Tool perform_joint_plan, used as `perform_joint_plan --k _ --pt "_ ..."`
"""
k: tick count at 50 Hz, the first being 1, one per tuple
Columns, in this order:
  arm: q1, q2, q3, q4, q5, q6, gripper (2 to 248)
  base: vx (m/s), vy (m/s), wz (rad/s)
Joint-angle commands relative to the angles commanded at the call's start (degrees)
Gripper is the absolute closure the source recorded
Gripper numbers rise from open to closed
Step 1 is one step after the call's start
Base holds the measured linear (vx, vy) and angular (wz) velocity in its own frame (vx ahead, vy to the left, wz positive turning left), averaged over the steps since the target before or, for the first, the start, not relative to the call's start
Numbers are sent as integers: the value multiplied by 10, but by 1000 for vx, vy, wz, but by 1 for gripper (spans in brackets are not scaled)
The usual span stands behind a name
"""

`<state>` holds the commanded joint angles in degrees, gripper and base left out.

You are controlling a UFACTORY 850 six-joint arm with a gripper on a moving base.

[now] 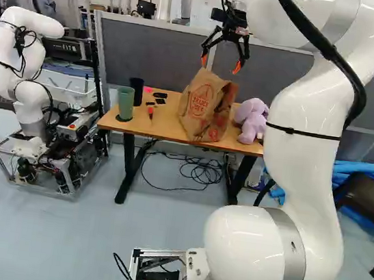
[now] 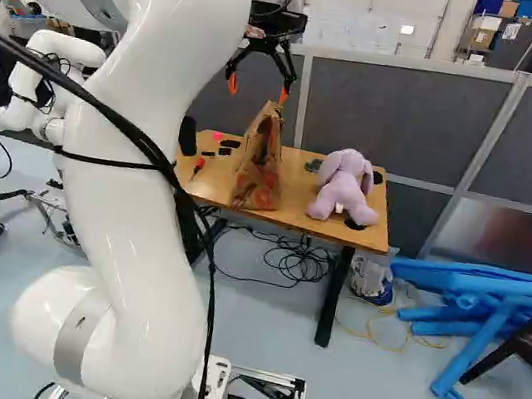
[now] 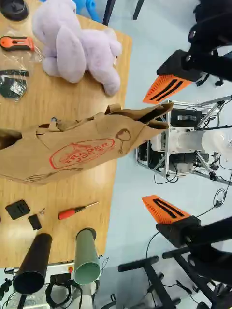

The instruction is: Pick up the bag on the ground and place it on the table

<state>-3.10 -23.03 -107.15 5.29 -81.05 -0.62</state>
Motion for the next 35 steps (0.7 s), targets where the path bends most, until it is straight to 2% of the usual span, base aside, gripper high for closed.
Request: perform_joint_plan --k 35 --pt "0 0 0 0 0 0 3 -108 1 13"
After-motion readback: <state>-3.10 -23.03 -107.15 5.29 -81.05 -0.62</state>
